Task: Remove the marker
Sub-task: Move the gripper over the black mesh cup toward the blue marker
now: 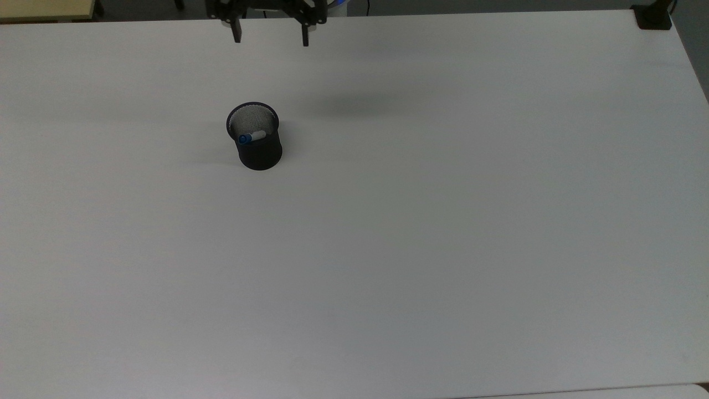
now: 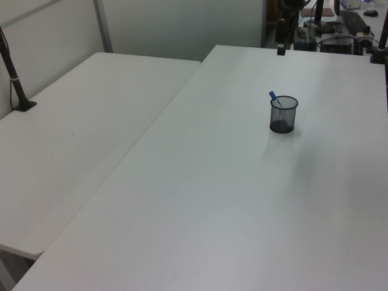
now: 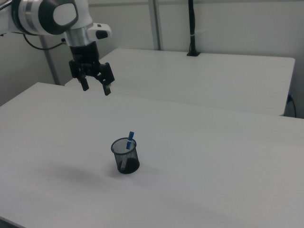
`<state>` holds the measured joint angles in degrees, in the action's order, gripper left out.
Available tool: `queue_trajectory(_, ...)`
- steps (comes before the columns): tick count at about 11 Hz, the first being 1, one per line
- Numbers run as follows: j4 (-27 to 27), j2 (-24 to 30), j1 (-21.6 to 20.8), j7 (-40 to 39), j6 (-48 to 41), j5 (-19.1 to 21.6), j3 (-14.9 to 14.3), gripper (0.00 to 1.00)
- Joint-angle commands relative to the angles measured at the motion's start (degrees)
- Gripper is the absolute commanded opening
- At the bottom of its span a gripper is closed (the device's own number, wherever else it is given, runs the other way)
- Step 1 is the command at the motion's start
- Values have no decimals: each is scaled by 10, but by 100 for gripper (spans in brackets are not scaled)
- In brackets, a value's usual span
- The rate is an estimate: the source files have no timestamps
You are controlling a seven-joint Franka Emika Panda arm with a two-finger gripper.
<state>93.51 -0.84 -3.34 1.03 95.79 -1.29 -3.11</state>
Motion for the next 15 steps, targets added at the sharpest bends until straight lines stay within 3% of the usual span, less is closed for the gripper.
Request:
queue_trajectory(1, -13, -18, 39, -31, -3, 9, -1, 100)
queue_trajectory(5, -9, -50, 84, -60, 60, 9, -1, 100)
queue_trajectory(9, 14, -84, 89, -61, 90, -10, -1, 100)
queue_trajectory(10, 25, -87, 89, -61, 98, -12, -1, 97)
queue_trajectory(13, 36, -109, 85, -60, 120, -17, 0, 72)
queue_trajectory(15, 36, -125, 83, -60, 122, -18, 2, 60)
